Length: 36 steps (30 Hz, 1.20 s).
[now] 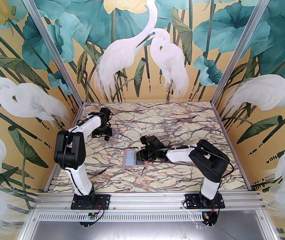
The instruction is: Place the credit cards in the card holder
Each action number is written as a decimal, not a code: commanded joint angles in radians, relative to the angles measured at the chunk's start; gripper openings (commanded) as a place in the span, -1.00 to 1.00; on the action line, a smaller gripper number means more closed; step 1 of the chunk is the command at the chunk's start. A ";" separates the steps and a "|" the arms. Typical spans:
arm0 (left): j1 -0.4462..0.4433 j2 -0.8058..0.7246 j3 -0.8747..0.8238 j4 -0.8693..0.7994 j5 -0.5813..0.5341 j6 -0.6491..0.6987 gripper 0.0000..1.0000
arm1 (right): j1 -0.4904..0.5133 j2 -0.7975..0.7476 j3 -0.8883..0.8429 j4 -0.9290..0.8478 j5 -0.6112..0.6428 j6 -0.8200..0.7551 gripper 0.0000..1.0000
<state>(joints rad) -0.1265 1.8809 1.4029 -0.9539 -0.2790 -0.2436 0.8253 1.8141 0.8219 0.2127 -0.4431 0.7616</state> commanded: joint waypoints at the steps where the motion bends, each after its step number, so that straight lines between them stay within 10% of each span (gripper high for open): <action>1: 0.013 -0.015 0.026 -0.022 -0.034 0.010 0.58 | 0.008 0.005 0.014 -0.012 -0.013 -0.017 -0.39; 36: 0.048 -0.077 0.055 -0.068 -0.058 0.026 0.58 | 0.009 0.014 0.021 -0.017 -0.015 -0.018 -0.39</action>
<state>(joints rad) -0.0864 1.8503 1.4307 -0.9936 -0.3084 -0.2321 0.8257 1.8141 0.8219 0.2123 -0.4461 0.7616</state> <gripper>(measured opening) 0.792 0.306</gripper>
